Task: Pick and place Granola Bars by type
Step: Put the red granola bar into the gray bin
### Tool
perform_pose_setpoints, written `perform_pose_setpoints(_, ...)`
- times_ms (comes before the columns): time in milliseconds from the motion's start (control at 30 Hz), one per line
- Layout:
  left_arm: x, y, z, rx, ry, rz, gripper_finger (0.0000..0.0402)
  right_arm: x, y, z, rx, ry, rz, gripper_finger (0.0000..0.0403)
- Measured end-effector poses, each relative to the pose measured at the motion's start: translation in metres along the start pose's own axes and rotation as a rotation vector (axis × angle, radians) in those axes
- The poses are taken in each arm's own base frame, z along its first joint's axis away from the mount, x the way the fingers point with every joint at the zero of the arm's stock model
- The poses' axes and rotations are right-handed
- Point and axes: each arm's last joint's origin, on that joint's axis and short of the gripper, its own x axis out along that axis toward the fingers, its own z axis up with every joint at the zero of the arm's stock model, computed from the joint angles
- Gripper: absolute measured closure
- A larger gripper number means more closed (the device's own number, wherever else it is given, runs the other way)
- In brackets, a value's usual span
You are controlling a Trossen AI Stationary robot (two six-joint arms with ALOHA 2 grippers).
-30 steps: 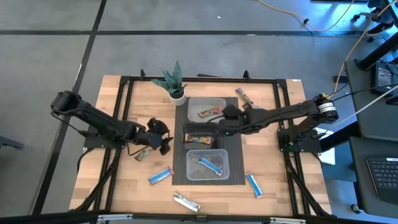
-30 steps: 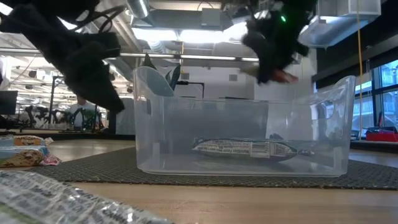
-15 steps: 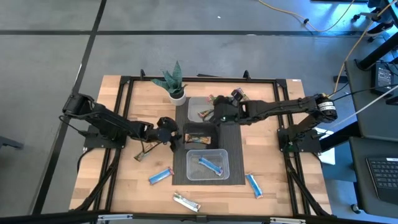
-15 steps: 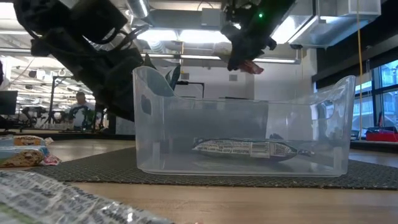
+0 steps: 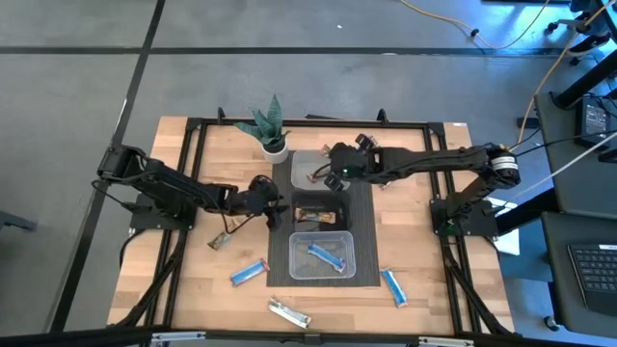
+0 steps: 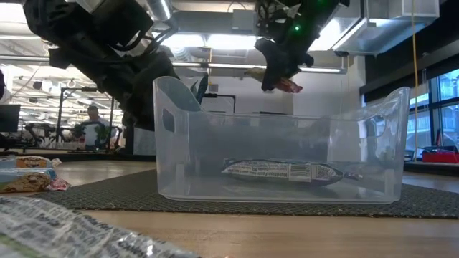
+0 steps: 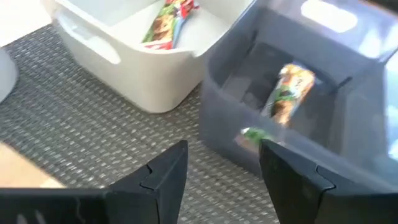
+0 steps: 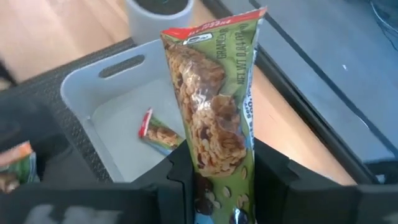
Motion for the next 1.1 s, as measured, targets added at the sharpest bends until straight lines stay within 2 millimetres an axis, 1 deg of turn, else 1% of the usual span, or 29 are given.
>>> perform_pose_setpoints(100,0.001,0.002,0.001,0.019,0.003,0.010,0.0211,0.007,0.006,0.000,-0.097,0.011,0.079,0.0291)
perform_pose_setpoints(233,0.001,0.002,0.000,0.030,0.008,0.002,0.0208,0.021,0.014,0.002,-0.155,-0.004,0.197,0.0291)
perform_pose_setpoints(400,0.000,-0.002,-0.003,0.028,0.081,-0.110,0.0211,0.044,0.017,0.002,-0.217,-0.012,0.190,0.0291)
perform_pose_setpoints(500,-0.001,-0.005,-0.005,0.028,0.123,-0.173,0.0212,0.058,0.017,-0.002,-0.238,0.021,0.177,0.0291)
perform_pose_setpoints(600,-0.002,-0.007,-0.008,0.018,0.158,-0.191,0.0211,0.069,0.020,-0.008,-0.261,0.053,0.170,0.0291)
perform_pose_setpoints(800,-0.005,-0.006,-0.016,0.012,0.224,-0.168,0.0208,0.079,0.024,-0.014,-0.294,0.085,0.168,0.0291)
perform_pose_setpoints(967,-0.018,0.000,-0.016,-0.023,0.296,-0.125,0.0211,0.079,0.023,-0.016,-0.298,0.103,0.165,0.0283)
perform_pose_setpoints(1100,-0.030,0.002,-0.011,-0.032,0.283,-0.104,0.0212,0.080,0.021,-0.015,-0.285,0.107,0.160,0.0258)
